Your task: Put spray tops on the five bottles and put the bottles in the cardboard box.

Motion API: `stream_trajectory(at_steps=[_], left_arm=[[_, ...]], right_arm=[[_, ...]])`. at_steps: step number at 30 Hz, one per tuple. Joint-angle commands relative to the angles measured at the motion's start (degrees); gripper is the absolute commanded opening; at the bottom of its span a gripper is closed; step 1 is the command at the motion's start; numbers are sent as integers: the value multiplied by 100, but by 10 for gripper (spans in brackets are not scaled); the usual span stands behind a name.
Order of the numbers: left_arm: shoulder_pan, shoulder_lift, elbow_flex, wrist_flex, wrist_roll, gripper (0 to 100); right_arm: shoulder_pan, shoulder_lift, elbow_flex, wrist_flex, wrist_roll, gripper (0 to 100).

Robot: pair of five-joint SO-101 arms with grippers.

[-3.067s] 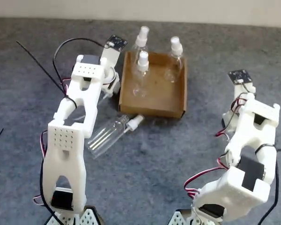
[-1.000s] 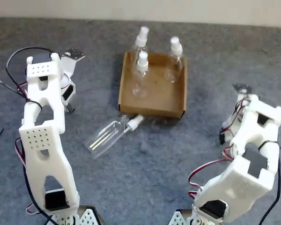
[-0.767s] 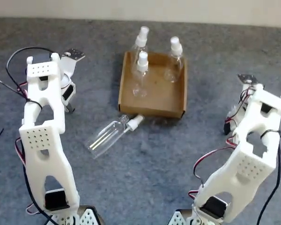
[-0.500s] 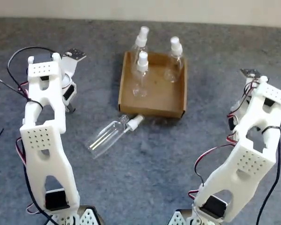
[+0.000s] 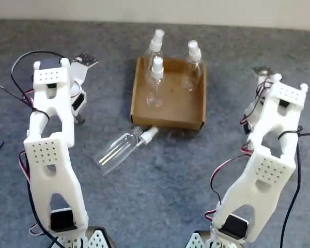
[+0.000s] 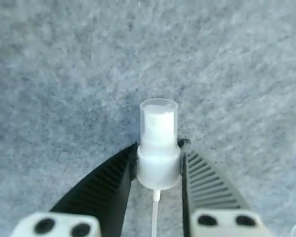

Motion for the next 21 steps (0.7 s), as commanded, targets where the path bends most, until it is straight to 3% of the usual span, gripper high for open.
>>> stream_trajectory(at_steps=[1,7,13,18,21], left_arm=[[180,-48,-180,62,-18,111],[189,-40,-189,62,-18,111],[189,-40,-189,62,-18,111],[198,-75,-198,97,0,108],[198,-497,-163,97,237,108]], right_arm=[[13,92,-312,154,44,291],[22,22,-585,171,-114,174],[4,22,-1209,567,-211,156],[-4,-31,-1622,796,-246,5],[-110,-31,-2369,1200,-580,5]])
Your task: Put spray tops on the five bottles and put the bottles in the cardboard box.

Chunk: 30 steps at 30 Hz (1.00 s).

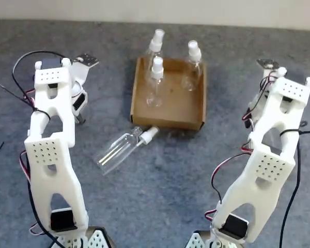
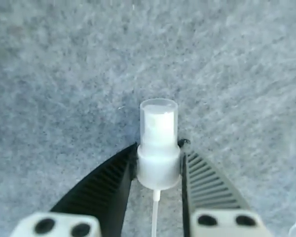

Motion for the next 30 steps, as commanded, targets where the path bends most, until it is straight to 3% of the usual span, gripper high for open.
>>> stream_trajectory(at_steps=[1,7,13,16,21,25,30], left_arm=[[163,-708,-163,88,264,108],[251,-2211,-154,404,554,108],[497,-3776,-127,615,1046,108],[752,-4602,312,615,1213,108],[1297,-6132,1569,571,1442,108],[1842,-7371,2563,457,1653,108],[2229,-8523,3670,-501,1829,108]], right_arm=[[-154,-233,-1147,418,-431,4],[-637,-233,-3196,629,-1407,4],[-1402,-374,-3064,646,-1811,4],[-1525,-980,-1859,646,-1837,4],[-1560,-2853,945,514,-1204,4],[-1675,-4769,3248,-681,-1213,4],[-2440,-7187,6624,-2835,-1222,4]])
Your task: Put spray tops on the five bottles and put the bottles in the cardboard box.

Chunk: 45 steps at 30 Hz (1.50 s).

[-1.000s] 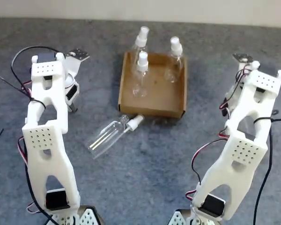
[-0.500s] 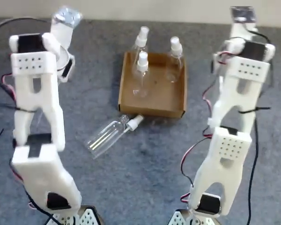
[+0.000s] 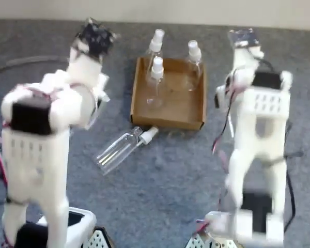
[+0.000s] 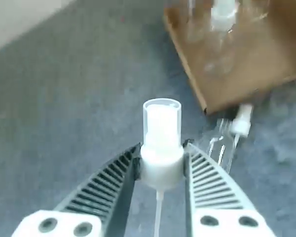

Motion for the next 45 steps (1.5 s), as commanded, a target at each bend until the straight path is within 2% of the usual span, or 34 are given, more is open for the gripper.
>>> stream_trajectory(at_steps=[1,4,9,11,14,15,17,19,23,26,29,34,38,45], left_arm=[[365,-1068,840,-967,352,108],[567,-1305,1024,-1327,633,108],[1174,-1376,954,-1960,1011,108],[1393,-1341,804,-2207,1011,108],[1684,-1332,708,-2831,1011,108],[1763,-1332,699,-3095,1011,108],[1912,-1323,708,-3560,1020,108],[2079,-1323,708,-3868,1020,108],[2334,-1323,708,-4167,1002,108],[2352,-1323,708,-4237,1002,108],[2545,-1323,716,-4229,1011,108],[2993,-1314,752,-4510,1002,108],[3222,-1077,1130,-5187,1002,108],[3424,-892,1156,-5257,1020,108]], right_arm=[[-611,-2018,2615,-1640,70,4],[-1112,-2905,3943,-2343,-237,4],[-1534,-3398,4330,-2598,-985,4],[-1640,-3415,4338,-2703,-809,4],[-1824,-3415,4356,-2721,88,4],[-1877,-3424,4356,-2686,167,4],[-1938,-3547,4365,-2782,-352,4],[-1947,-3908,4646,-3204,-703,3],[-2246,-5209,6308,-4813,-642,3],[-2519,-6237,7512,-5446,-651,3],[-2598,-7213,8145,-5543,-651,3],[-2615,-8224,8268,-5253,-651,3],[-2615,-8576,8277,-4927,-651,3],[-2580,-8611,8277,-4936,-651,3]])
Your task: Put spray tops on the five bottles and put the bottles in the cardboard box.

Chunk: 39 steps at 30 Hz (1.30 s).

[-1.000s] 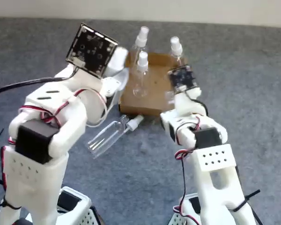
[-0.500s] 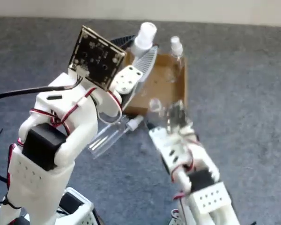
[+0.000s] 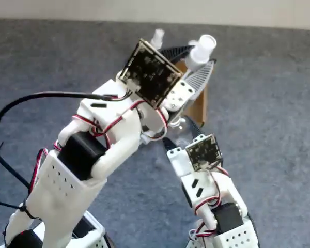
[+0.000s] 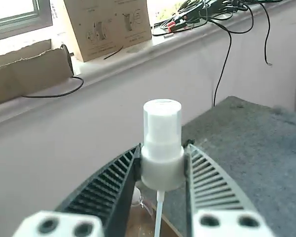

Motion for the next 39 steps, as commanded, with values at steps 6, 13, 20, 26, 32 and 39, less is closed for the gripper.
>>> stream_trajectory(at_steps=[6,13,20,26,32,39], left_arm=[[444,-462,-92,413,44,108],[488,-558,-75,571,79,108],[488,-523,-57,589,484,108],[444,-558,400,554,484,108],[444,-567,1042,554,484,108],[66,-567,1657,308,492,108]], right_arm=[[4,-66,-57,13,-53,3],[4,-66,-57,22,-53,3],[4,-66,-57,31,-53,3],[4,-66,-84,295,-316,3],[4,-66,-110,418,-448,3],[13,-84,-321,426,-905,3]])
